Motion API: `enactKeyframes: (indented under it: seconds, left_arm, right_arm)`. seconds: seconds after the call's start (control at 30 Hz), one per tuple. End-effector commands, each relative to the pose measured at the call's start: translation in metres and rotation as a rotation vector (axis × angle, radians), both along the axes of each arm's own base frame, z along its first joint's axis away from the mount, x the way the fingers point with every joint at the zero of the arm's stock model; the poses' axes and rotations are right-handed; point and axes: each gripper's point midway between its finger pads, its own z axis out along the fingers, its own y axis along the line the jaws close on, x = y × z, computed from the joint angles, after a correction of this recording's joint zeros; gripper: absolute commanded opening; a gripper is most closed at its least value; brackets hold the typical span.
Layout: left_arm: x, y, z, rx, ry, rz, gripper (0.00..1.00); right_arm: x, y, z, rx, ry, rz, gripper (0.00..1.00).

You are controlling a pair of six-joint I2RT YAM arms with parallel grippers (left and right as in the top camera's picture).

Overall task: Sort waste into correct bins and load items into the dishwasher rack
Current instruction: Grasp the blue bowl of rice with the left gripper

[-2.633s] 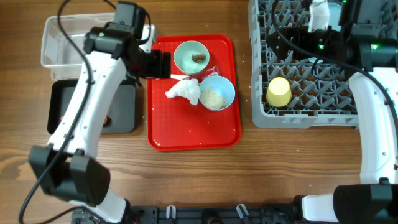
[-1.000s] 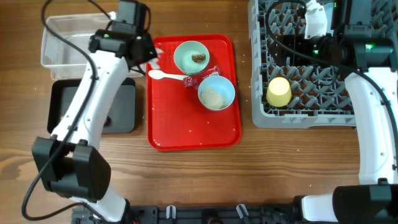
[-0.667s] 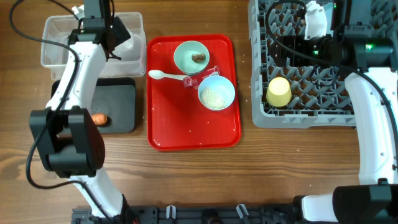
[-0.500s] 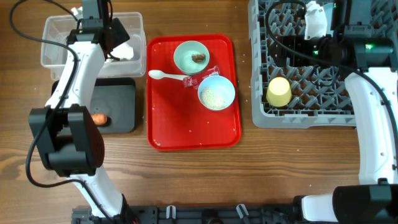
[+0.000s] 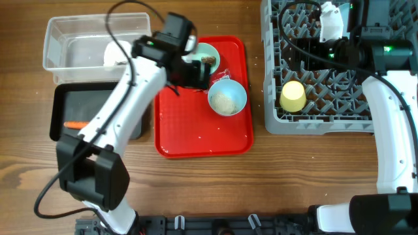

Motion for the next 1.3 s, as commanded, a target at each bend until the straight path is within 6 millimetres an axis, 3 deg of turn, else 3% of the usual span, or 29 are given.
enactKeyframes:
  seconds: [0.0,0.13,0.33,0.43,0.53,0.57,0.63,0.83,0.87,0.93,1.0,1.1,1.27]
  left_arm:
    - [-0.026,-0.065,0.005,-0.028,-0.056,-0.233,1.00]
    - [-0.045,-0.109,-0.008,0.139,-0.184,-0.441,1.00]
    - [-0.053,-0.116,-0.065,0.270,-0.110,-0.556,0.95]
    - [-0.053,-0.115,-0.093,0.314,-0.073,-0.633,0.80]
    - [-0.050,-0.117,-0.112,0.325,-0.053,-0.637,0.74]
    - [-0.050,-0.117,-0.116,0.326,-0.050,-0.637,0.68]
    - [-0.048,-0.120,-0.117,0.320,-0.060,-0.633,0.43]
    - [-0.040,-0.126,-0.124,0.307,-0.086,-0.627,0.38]
    - [-0.040,-0.125,-0.130,0.314,-0.074,-0.628,0.35]
    - [-0.040,-0.122,-0.137,0.323,-0.059,-0.628,0.21]
    - [-0.039,-0.121,-0.137,0.323,-0.058,-0.626,0.10]
    - [-0.041,-0.120,-0.128,0.321,-0.061,-0.625,0.05]
    - [-0.035,-0.105,-0.064,0.333,-0.128,-0.488,0.04]
  right_arm:
    - [0.001,0.004,-0.004,0.023,0.017,0.001,0.94]
    - [-0.001,0.003,-0.005,0.018,0.024,0.001,0.94]
    - [-0.005,0.003,-0.008,0.018,0.048,0.001,0.94]
    - [-0.006,0.003,-0.008,0.019,0.049,0.000,0.94]
    - [-0.006,0.003,-0.008,0.018,0.051,0.000,0.95]
    - [-0.006,0.003,-0.008,0.017,0.051,0.001,0.95]
    - [-0.006,0.003,-0.008,0.018,0.051,0.000,0.94]
    - [-0.006,0.003,-0.008,0.018,0.052,0.000,0.94]
    - [-0.006,0.003,-0.008,0.018,0.052,0.000,0.94]
    - [-0.006,0.003,-0.008,0.019,0.053,-0.002,0.94]
    - [-0.006,0.003,-0.008,0.019,0.052,-0.002,0.95]
    - [-0.005,0.003,-0.008,0.019,0.048,-0.001,0.94]
    - [-0.005,0.003,-0.008,0.018,0.045,0.000,0.94]
